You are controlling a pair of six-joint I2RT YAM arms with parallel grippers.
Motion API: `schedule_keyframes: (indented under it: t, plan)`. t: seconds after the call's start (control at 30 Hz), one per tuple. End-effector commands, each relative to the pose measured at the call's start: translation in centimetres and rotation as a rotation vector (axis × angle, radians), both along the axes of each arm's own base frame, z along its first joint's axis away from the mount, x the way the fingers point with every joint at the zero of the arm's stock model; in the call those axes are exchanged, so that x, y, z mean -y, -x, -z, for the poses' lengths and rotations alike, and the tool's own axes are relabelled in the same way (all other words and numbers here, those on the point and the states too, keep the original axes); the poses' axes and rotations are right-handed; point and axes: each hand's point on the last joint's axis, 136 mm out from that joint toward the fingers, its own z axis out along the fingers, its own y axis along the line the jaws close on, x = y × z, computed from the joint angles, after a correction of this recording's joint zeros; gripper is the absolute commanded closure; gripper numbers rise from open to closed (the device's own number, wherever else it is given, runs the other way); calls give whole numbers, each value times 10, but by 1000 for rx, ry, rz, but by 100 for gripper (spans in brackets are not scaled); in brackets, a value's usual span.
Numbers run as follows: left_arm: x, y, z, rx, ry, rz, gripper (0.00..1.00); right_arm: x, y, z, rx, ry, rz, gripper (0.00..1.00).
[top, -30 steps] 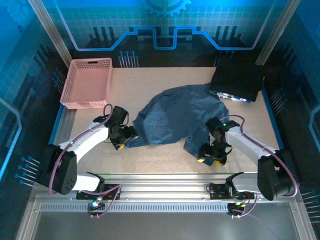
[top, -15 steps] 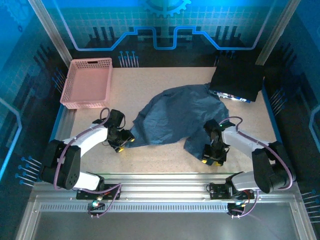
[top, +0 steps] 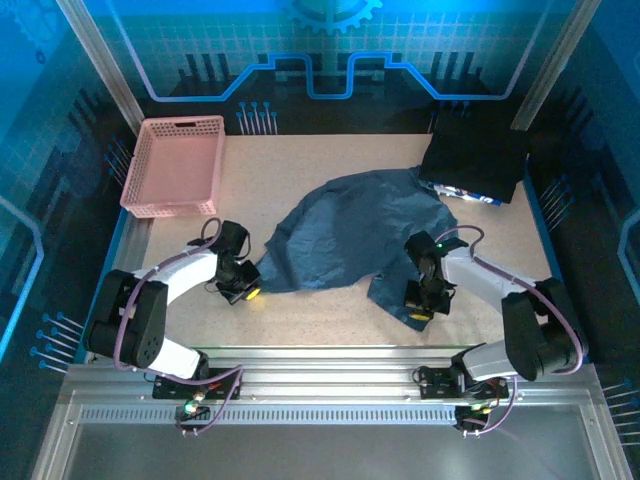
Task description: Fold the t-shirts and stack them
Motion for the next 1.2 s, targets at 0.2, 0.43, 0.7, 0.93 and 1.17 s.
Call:
schedule_keyframes:
  t: [0.2, 0.43, 0.7, 0.93, 1.17]
  plan:
    - [16, -51, -56, 192, 58, 64, 100, 3, 4, -40, 28, -72, 25, 57]
    - [17, -41, -46, 181, 75, 58, 100, -1, 37, -16, -71, -84, 68, 41]
    - [5, -50, -61, 216, 78, 79, 100, 4, 40, 2, -52, -20, 159, 41]
    - [-12, -65, -81, 275, 104, 74, 100, 5, 33, 2, -38, 112, 221, 44]
    - [-11, -79, -100, 334, 127, 109, 100, 13, 38, 31, 31, 168, 479, 46]
